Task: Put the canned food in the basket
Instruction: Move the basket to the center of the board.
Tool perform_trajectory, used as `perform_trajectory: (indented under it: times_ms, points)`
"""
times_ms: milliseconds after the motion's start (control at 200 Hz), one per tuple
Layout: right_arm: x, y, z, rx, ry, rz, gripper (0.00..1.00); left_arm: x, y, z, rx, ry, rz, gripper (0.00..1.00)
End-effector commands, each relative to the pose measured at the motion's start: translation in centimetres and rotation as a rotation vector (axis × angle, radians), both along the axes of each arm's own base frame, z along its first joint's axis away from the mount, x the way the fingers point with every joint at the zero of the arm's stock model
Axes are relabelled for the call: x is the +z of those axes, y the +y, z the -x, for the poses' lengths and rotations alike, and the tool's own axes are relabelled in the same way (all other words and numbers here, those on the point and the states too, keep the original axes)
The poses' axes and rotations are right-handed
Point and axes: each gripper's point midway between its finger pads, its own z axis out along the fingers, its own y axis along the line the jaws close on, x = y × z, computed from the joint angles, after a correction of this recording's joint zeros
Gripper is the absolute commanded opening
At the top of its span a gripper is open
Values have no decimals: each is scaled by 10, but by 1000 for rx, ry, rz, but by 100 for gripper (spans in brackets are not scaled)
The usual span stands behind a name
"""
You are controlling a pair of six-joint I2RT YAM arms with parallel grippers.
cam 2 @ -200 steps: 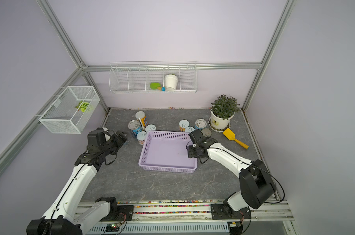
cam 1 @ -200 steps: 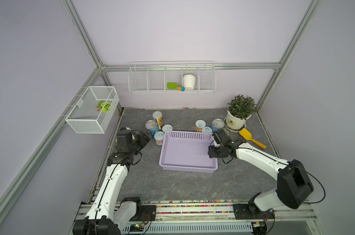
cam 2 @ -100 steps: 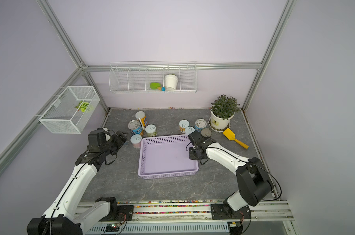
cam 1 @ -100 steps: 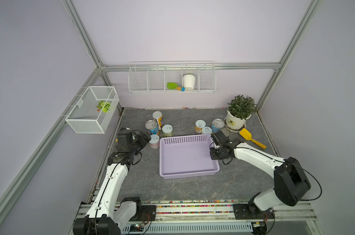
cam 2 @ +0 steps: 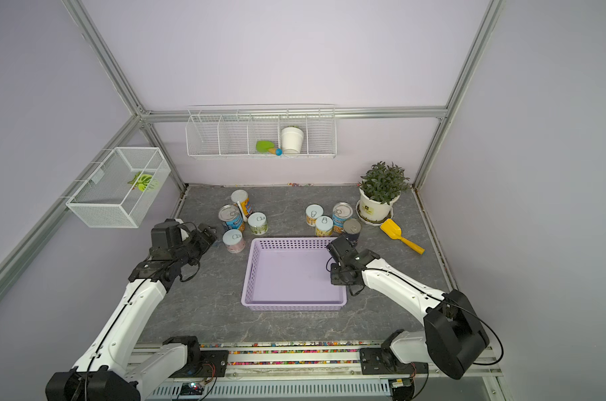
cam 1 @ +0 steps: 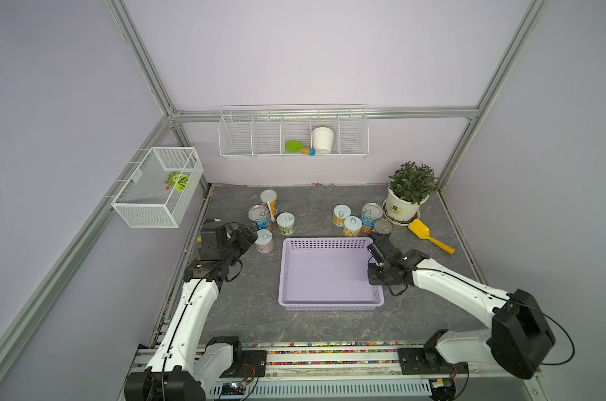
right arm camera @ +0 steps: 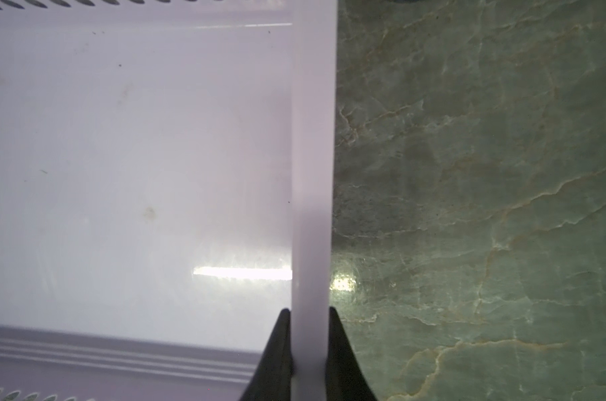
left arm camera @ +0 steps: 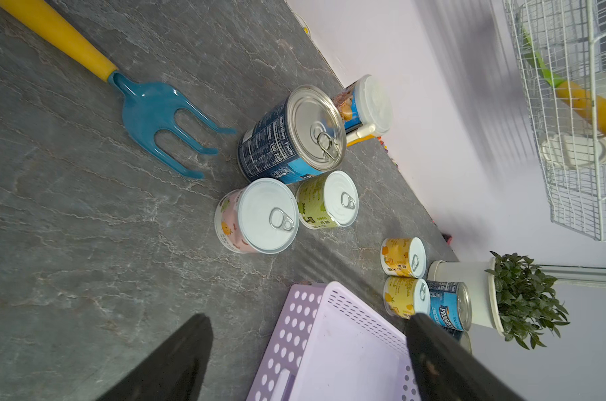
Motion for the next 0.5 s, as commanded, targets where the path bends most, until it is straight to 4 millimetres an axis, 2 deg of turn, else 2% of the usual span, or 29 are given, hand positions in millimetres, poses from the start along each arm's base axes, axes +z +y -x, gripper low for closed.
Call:
perform_trajectory:
  times_ms: [0,110,290,410,495]
  points:
    - [0,-9,9,-25,-18,35,0,12,1,0,-2,-22,-16,95]
    - [5,-13,14,-31,-26,52,0,14,1,1,-1,-26,-17,96]
    - [12,-9,21,-14,-47,19,0,19,1,4,2,-40,-16,97]
    - [6,-7,26,-4,-22,10,0,21,1,4,2,-45,-12,97]
    - [5,-4,27,8,-13,3,18,21,0,4,1,-43,-11,97]
